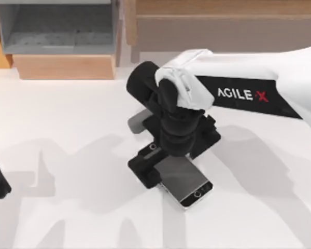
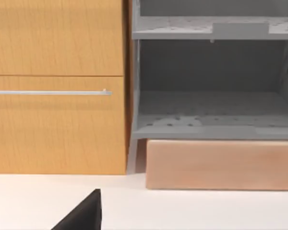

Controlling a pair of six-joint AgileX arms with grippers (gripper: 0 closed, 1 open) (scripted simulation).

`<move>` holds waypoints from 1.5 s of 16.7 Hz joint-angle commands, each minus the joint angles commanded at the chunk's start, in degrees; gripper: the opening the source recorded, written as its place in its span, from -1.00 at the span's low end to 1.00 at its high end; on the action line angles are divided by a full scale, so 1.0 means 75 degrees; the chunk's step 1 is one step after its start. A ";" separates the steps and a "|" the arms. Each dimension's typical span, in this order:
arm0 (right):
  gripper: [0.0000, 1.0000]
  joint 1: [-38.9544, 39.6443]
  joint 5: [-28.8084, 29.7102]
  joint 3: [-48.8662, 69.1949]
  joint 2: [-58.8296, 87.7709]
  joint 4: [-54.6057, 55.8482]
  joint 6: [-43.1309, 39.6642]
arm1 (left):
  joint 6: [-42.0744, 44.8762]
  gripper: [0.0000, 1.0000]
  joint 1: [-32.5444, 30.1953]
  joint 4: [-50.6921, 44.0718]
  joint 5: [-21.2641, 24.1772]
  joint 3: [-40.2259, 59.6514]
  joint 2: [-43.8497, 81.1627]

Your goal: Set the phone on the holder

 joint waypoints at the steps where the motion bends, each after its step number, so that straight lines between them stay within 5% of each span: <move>1: 1.00 0.0000 0.0000 0.0000 0.0000 0.0000 0.0000 | 0.0000 1.00 0.0000 0.0000 0.0000 0.0000 0.0000; 2: 1.00 0.0000 0.0000 0.0000 0.0000 0.0000 0.0000 | 0.0000 1.00 0.0000 0.0000 0.0000 0.0000 0.0000; 15: -0.96 0.0000 0.0000 0.0000 0.0000 0.0000 0.0000 | 0.0000 1.00 0.0000 0.0000 0.0000 0.0000 0.0000; 25: -1.00 -0.0022 0.0021 0.0086 -0.0261 -0.0117 0.0001 | 0.0000 1.00 0.0000 0.0000 0.0000 0.0000 0.0000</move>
